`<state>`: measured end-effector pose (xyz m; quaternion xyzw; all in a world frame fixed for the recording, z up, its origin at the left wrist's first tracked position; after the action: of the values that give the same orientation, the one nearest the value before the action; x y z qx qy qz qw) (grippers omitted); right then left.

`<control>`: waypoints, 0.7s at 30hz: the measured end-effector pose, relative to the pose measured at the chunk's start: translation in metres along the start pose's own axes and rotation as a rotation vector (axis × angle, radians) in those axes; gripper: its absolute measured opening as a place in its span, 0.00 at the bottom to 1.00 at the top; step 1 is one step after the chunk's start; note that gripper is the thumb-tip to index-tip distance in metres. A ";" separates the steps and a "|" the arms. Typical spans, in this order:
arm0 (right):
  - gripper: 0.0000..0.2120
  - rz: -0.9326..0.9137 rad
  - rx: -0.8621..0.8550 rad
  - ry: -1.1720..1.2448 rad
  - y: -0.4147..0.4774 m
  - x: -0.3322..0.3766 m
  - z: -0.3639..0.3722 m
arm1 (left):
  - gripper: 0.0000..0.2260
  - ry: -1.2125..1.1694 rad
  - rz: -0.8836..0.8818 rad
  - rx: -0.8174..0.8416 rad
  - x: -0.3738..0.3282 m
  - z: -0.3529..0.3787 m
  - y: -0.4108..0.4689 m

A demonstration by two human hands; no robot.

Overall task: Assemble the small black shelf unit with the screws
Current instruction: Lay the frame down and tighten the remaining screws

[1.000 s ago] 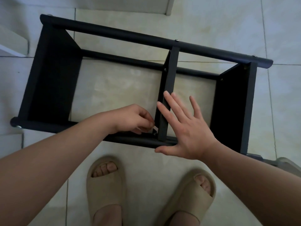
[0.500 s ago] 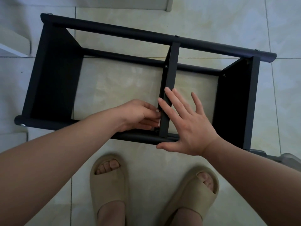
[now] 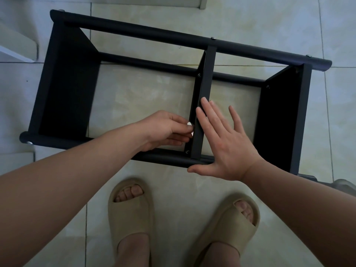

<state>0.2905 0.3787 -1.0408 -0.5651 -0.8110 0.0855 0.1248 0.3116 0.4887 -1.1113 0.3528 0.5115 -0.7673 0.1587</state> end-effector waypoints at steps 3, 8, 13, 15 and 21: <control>0.60 0.000 -0.004 0.005 0.000 0.000 -0.001 | 0.02 0.041 -0.002 0.005 0.001 -0.003 -0.002; 0.60 0.000 -0.010 0.010 0.000 0.000 0.000 | 0.01 0.099 0.006 0.004 -0.001 -0.005 -0.002; 0.59 -0.002 -0.019 0.010 0.001 0.000 0.000 | 0.01 0.083 0.001 -0.007 -0.003 -0.002 -0.001; 0.59 -0.002 -0.022 0.011 0.001 -0.001 -0.001 | 0.02 0.086 -0.004 -0.001 -0.003 -0.002 -0.002; 0.60 -0.002 -0.018 0.004 0.000 0.000 -0.001 | 0.02 0.098 -0.023 0.015 -0.004 -0.002 -0.005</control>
<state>0.2910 0.3789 -1.0404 -0.5658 -0.8119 0.0768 0.1216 0.3118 0.4921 -1.1058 0.3853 0.5170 -0.7545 0.1222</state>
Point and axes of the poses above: each hand's wrist, its own y-axis towards the middle knuckle, its own z-axis out of the palm, x = y × z, the point moved 10 cm from there along y, towards the middle knuckle, and after that the axes turned 11 degrees about z, right-handed, at the moved point
